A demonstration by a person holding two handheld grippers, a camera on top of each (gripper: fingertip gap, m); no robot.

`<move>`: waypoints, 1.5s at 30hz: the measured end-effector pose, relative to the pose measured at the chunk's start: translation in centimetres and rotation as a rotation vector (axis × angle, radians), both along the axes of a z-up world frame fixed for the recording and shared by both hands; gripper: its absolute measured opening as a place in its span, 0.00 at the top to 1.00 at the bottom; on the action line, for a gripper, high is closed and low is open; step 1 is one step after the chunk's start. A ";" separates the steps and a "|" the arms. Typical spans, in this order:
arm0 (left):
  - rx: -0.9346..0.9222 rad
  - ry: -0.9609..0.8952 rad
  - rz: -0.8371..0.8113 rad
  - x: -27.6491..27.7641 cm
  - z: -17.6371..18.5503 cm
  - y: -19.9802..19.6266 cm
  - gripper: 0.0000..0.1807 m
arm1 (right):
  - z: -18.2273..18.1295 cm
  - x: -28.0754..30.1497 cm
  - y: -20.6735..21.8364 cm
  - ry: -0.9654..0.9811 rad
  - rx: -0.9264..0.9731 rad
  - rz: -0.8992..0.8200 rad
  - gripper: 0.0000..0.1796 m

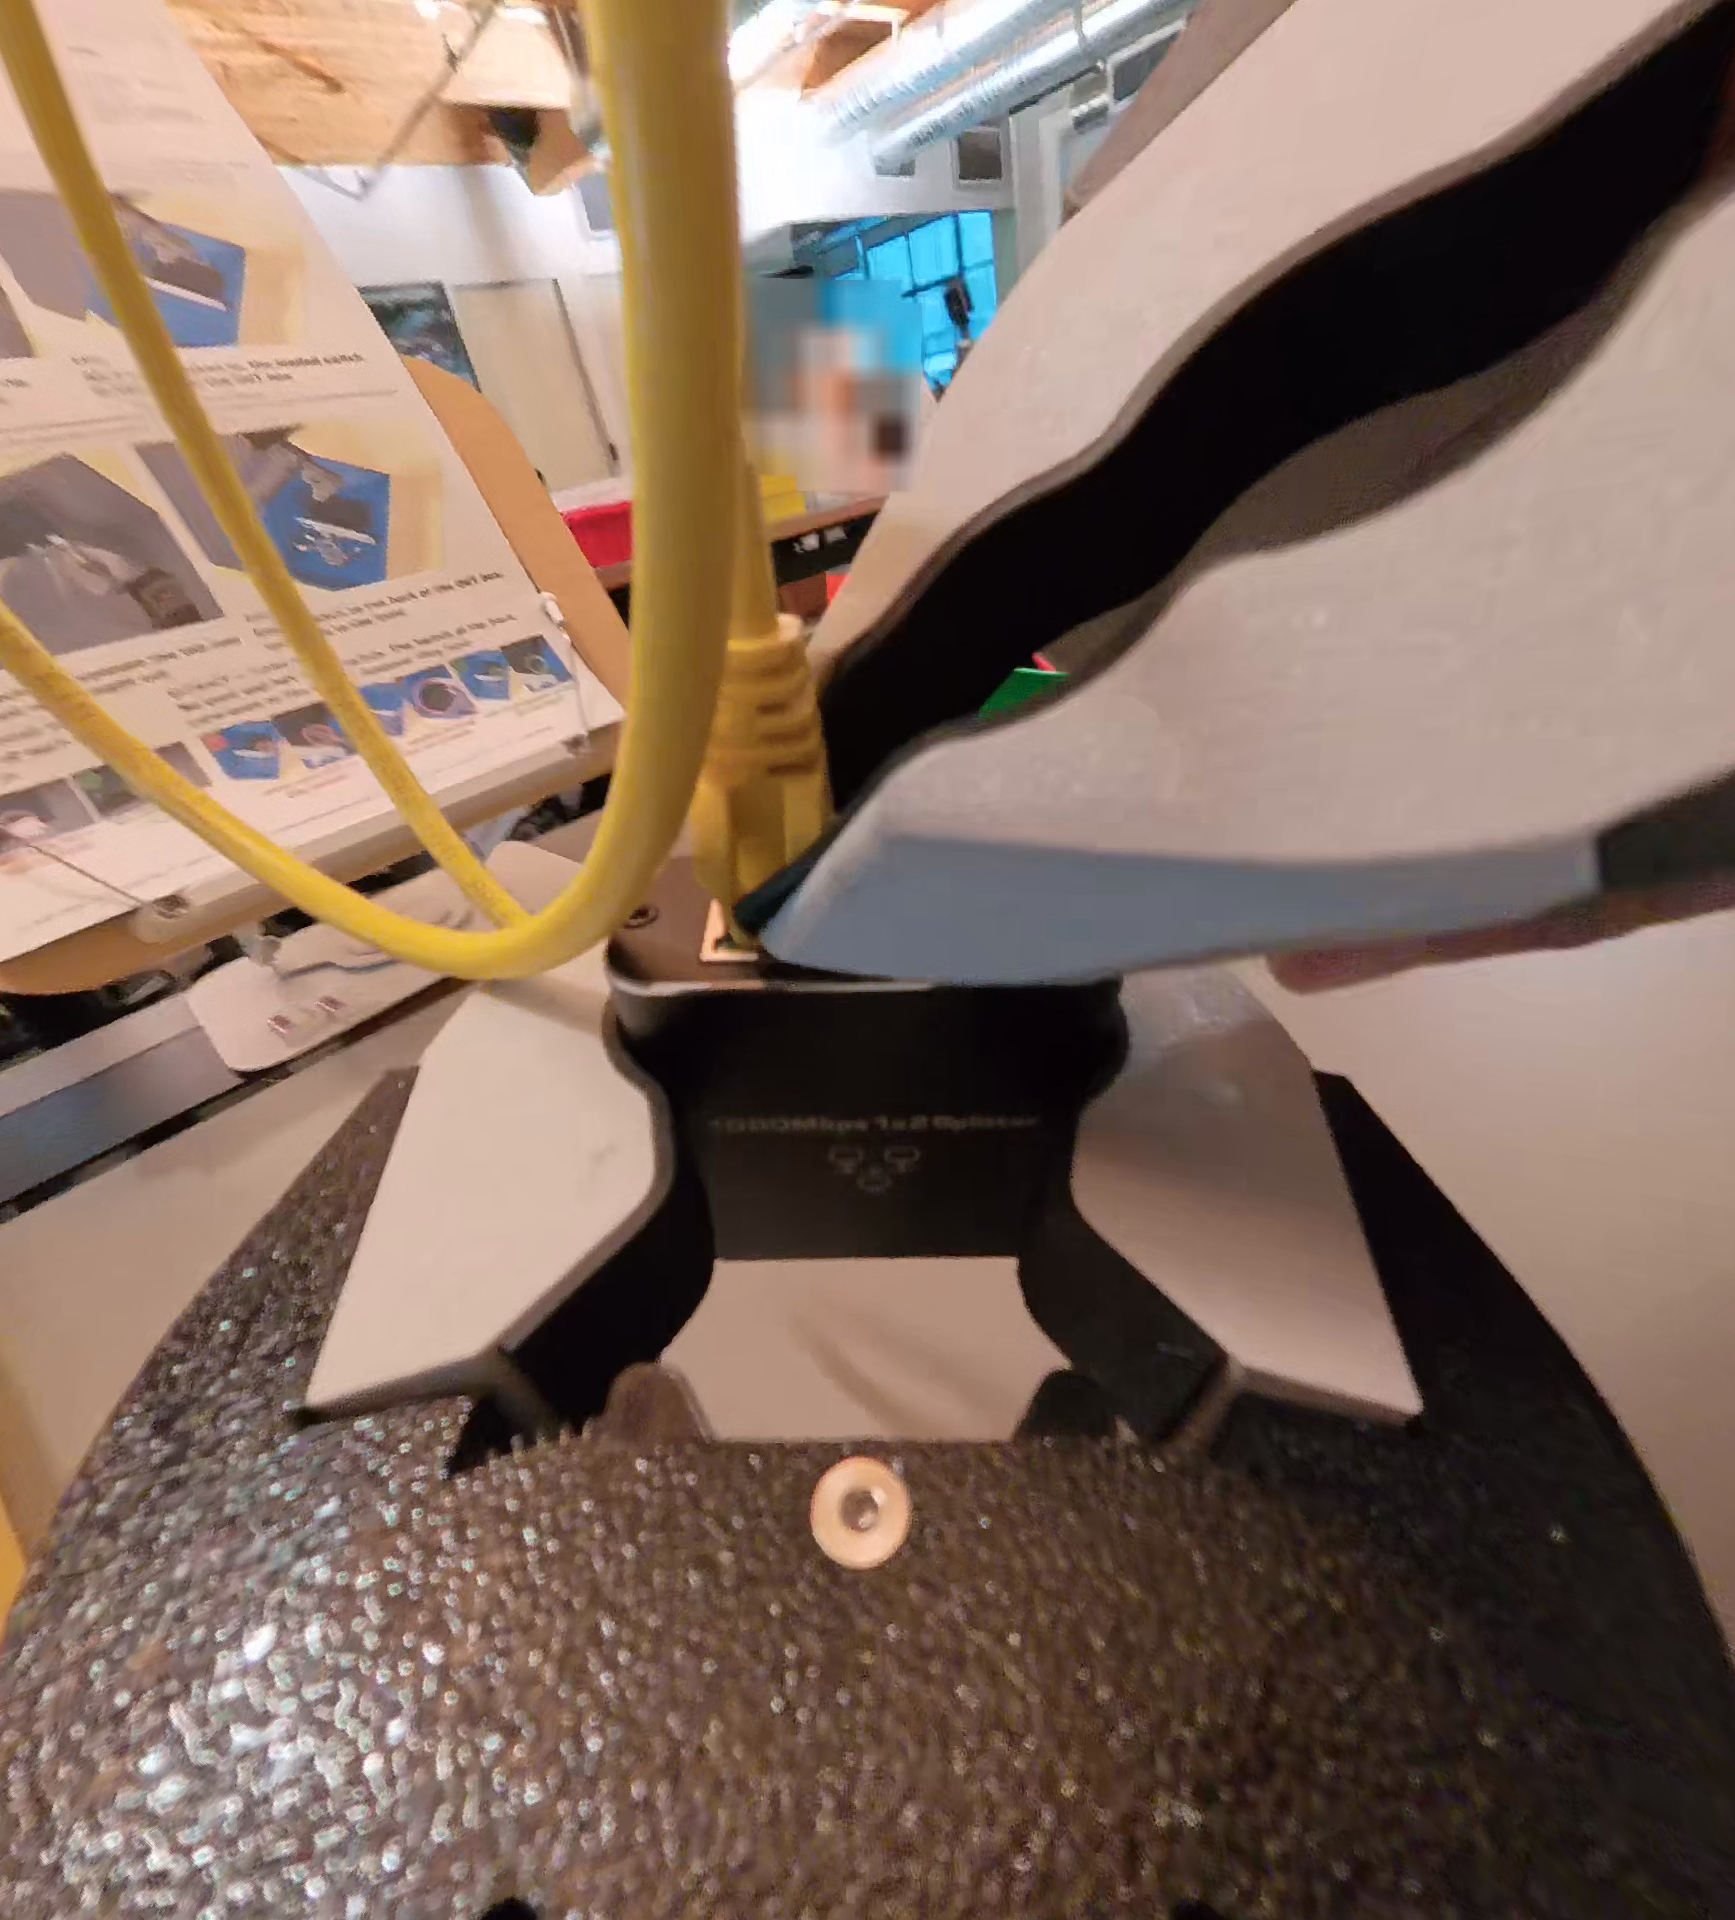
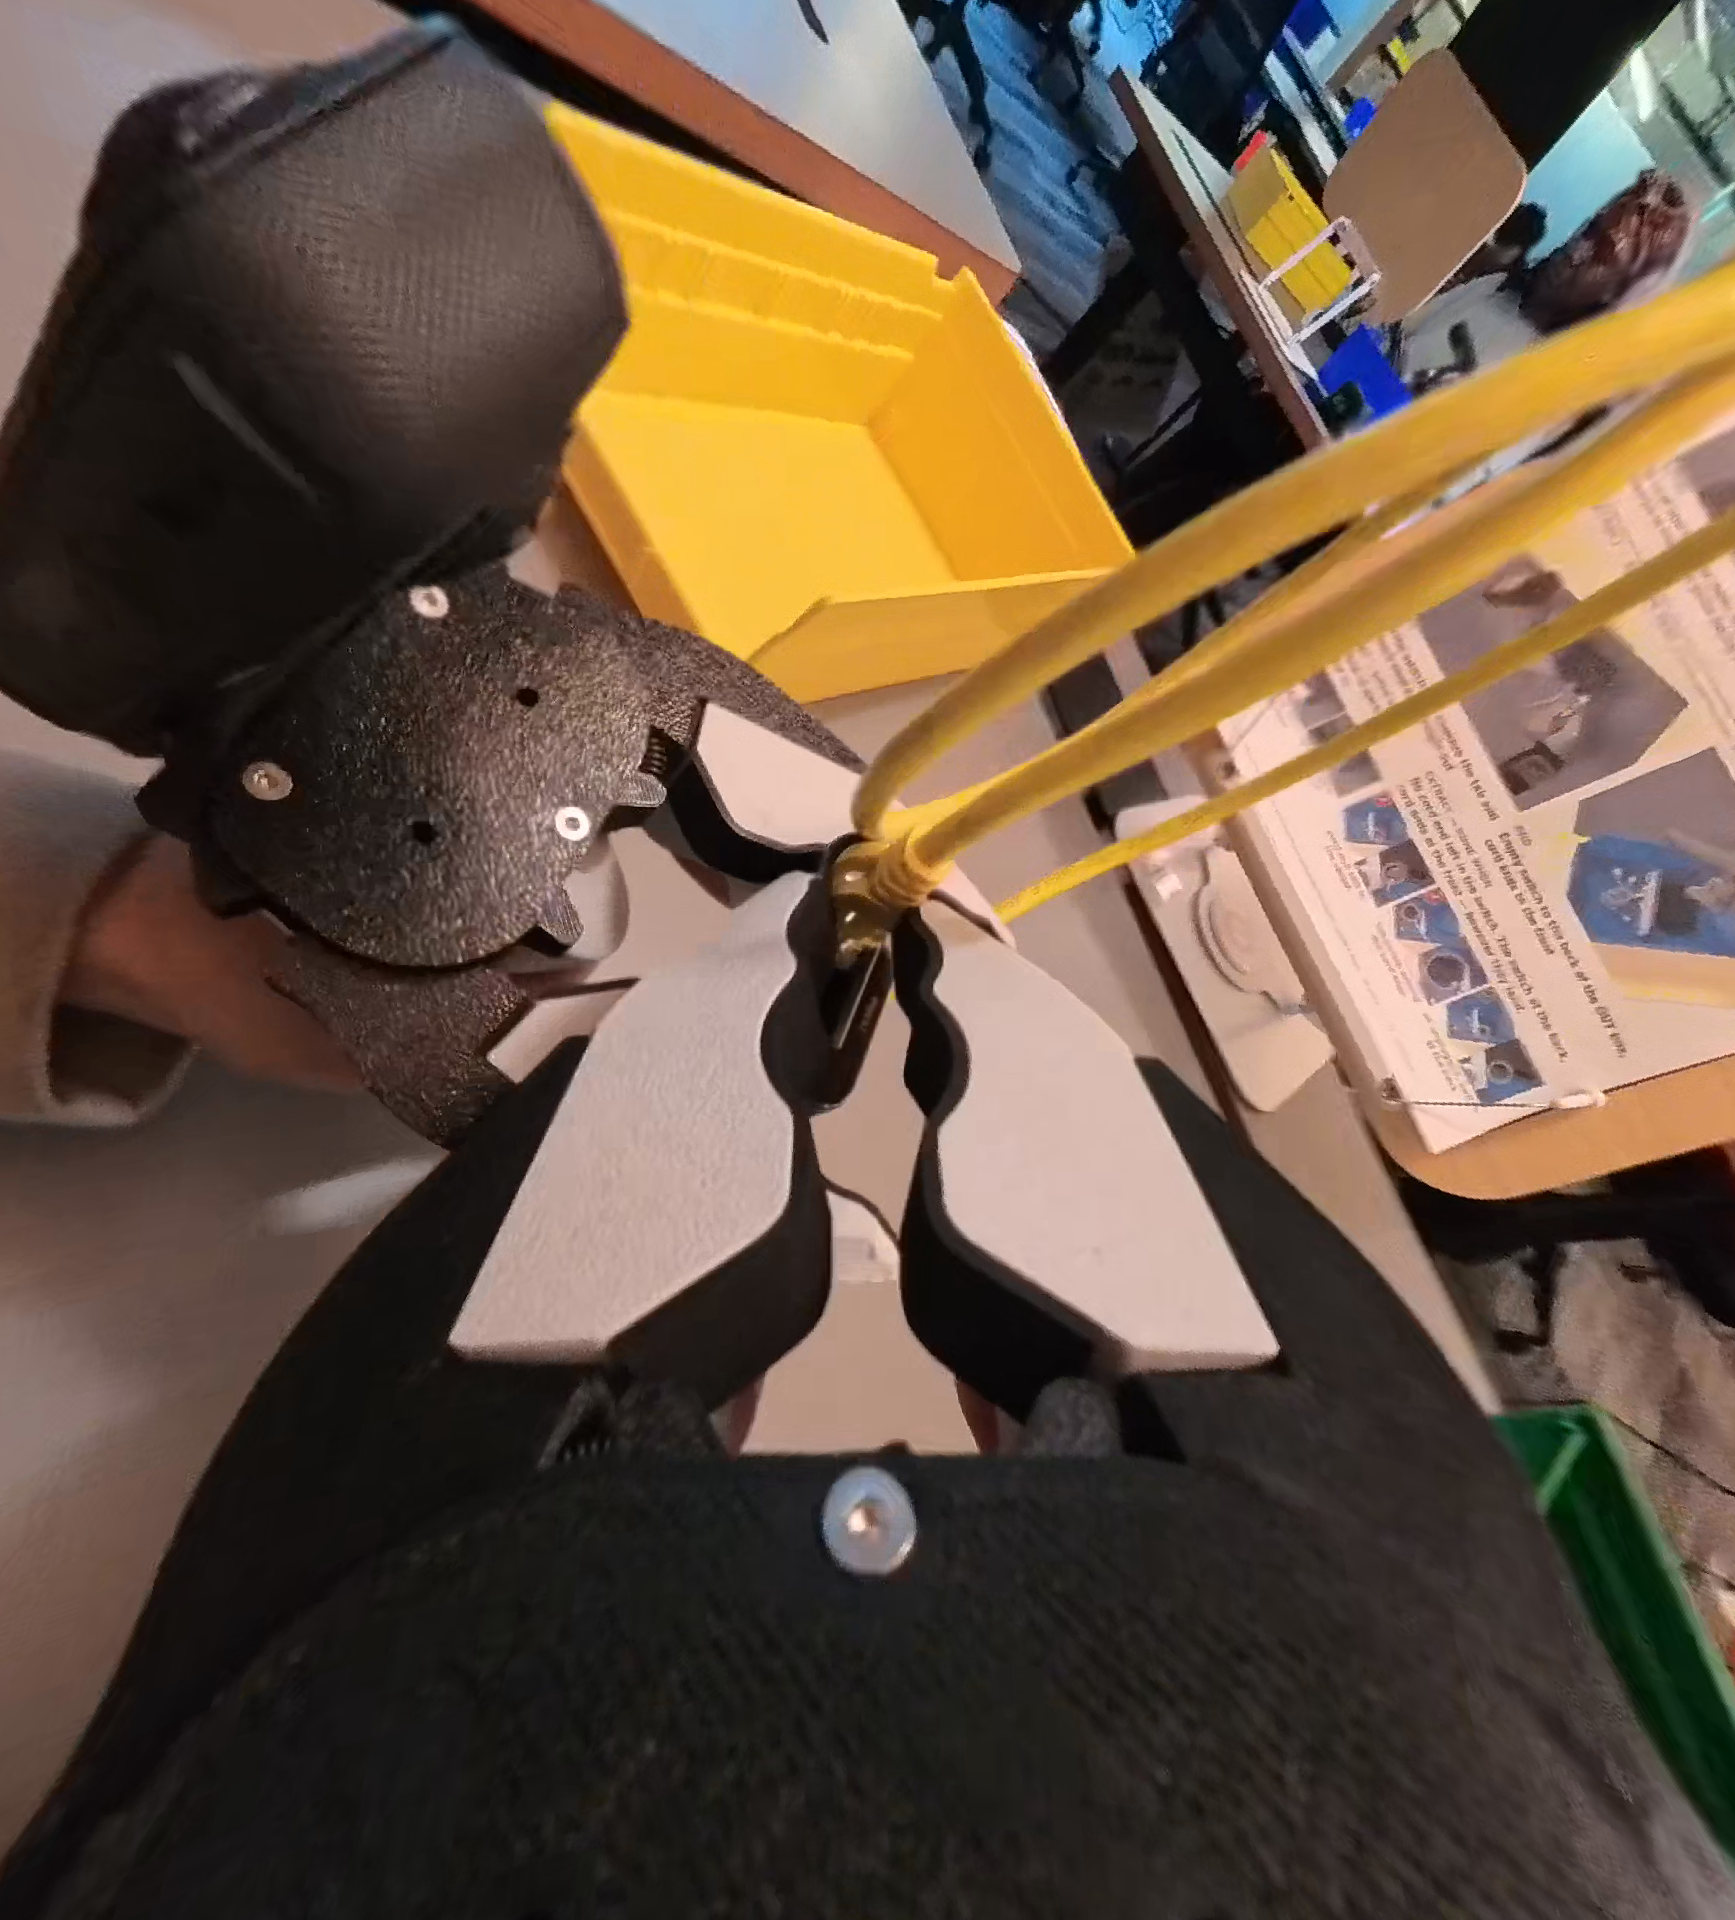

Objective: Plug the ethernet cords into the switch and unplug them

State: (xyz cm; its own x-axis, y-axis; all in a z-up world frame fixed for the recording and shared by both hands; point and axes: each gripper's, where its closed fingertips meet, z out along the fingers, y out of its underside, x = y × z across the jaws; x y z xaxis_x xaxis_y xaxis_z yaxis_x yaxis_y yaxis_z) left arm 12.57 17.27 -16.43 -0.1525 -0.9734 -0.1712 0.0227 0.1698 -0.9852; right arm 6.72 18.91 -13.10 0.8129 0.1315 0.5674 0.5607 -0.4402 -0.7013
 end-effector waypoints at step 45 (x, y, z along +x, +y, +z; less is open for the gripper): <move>0.075 -0.075 0.068 -0.3 0.3 0.9 0.56 | 0.1 -0.6 0.5 0.464 0.189 -0.005 0.92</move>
